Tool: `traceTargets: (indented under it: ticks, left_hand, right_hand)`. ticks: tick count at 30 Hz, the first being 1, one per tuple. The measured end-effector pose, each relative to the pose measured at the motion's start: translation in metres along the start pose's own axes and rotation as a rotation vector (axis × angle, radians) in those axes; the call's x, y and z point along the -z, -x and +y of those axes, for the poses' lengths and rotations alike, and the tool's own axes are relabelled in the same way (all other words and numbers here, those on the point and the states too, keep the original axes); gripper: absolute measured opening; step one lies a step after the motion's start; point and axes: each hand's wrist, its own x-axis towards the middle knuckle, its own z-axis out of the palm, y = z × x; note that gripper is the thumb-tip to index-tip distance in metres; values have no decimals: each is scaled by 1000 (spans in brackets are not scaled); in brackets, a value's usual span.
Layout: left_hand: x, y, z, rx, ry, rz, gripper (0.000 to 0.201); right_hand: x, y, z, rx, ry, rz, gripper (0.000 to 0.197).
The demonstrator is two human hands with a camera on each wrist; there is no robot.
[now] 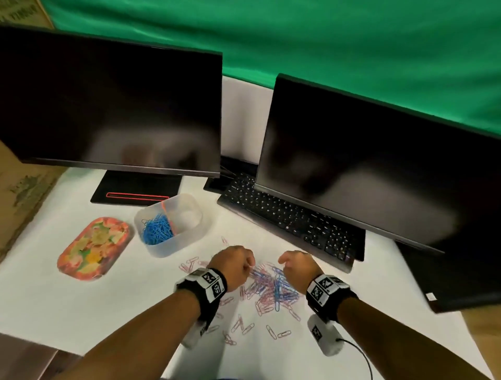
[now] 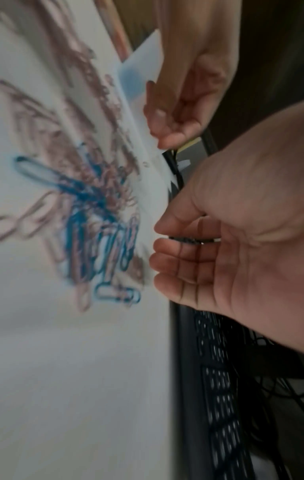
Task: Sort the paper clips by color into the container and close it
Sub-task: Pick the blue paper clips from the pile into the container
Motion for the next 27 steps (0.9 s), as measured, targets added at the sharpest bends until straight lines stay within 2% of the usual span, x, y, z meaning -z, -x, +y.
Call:
traceTargets:
  ticks: [3, 5, 10, 17, 22, 25, 27]
  left_hand:
    - [-21, -9, 9, -52, -202, -82, 29]
    - [-29, -12, 8, -28, -301, -103, 32]
    - [-32, -8, -3, 58, -354, -70, 18]
    - [-26, -4, -13, 136, -248, -27, 19]
    - [-24, 2, -15, 139, -11, 53, 13]
    - [-24, 3, -18, 147, 88, 94, 24]
    - [-25, 3, -21, 167, 121, 121, 22]
  right_hand:
    - [-11, 10, 14, 7, 59, -9, 31]
    - [-16, 12, 18, 34, 87, 10, 31]
    - [-25, 12, 16, 82, 131, 31, 25]
    - [-23, 7, 19, 53, 30, -9, 19]
    - [-16, 4, 27, 3, -263, 24, 17]
    - [-17, 6, 33, -9, -425, 42, 25]
    - [-18, 7, 37, -4, -514, 6, 25]
